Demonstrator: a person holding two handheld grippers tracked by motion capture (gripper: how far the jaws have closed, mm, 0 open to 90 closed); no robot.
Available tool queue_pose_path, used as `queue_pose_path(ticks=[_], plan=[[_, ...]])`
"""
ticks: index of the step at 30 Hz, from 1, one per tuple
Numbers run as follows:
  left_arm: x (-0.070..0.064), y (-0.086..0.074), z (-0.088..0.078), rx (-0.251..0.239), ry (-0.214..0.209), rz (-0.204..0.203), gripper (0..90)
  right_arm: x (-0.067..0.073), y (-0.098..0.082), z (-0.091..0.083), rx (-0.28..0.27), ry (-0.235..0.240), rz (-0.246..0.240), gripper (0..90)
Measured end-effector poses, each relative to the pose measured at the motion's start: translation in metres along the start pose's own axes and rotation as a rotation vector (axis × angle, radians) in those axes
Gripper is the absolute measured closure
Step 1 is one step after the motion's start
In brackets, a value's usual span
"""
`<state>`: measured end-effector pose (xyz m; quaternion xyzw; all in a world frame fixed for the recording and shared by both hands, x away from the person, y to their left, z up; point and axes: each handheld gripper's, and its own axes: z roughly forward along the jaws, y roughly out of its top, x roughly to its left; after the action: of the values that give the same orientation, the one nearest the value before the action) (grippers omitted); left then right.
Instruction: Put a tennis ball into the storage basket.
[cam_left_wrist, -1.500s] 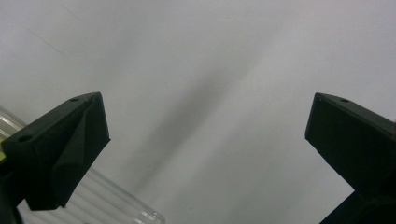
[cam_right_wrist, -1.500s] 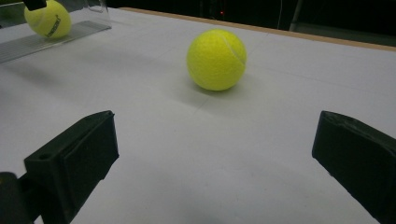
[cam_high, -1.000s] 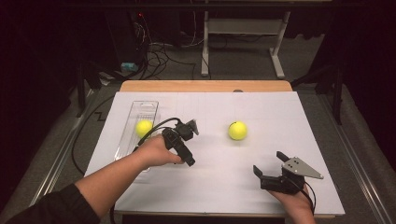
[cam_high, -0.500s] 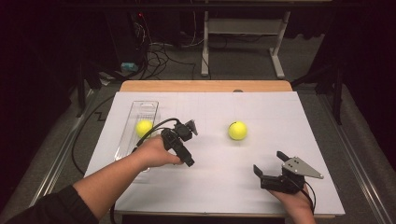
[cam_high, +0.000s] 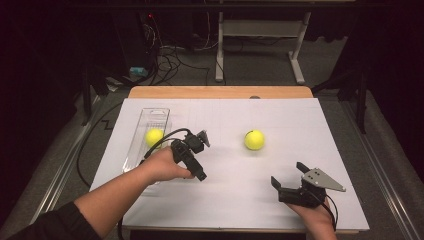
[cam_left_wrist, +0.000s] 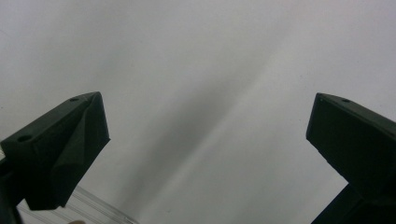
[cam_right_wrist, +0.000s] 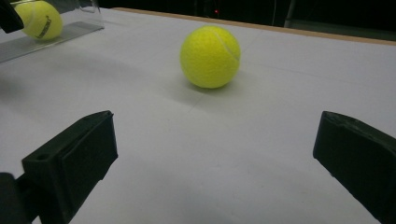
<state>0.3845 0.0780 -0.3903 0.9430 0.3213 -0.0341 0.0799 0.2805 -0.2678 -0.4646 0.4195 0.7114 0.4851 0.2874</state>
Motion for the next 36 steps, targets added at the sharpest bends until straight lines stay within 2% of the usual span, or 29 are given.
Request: queue_pose_path(ticks=[2, 5, 12, 27, 36], plan=[[0.001, 0.0, 0.0, -0.007, 0.002, -0.002, 0.1, 0.0, 0.0, -0.001, -0.006, -0.003, -0.011, 0.0], [0.003, 0.0, 0.0, -0.009, -0.004, -0.007, 0.1, -0.001, 0.0, -0.002, -0.006, -0.01, 0.007, 0.0], [0.008, -0.002, 0.001, -0.013, -0.013, -0.023, 0.1, -0.002, 0.005, 0.001, 0.003, -0.017, -0.001, 0.0], [0.007, -0.003, 0.002, -0.016, -0.019, -0.008, 0.1, 0.001, 0.017, 0.012, 0.008, -0.031, -0.002, 0.0], [0.009, -0.005, 0.004, -0.018, -0.023, -0.013, 0.1, 0.002, 0.024, 0.022, 0.011, -0.03, -0.008, 0.0]])
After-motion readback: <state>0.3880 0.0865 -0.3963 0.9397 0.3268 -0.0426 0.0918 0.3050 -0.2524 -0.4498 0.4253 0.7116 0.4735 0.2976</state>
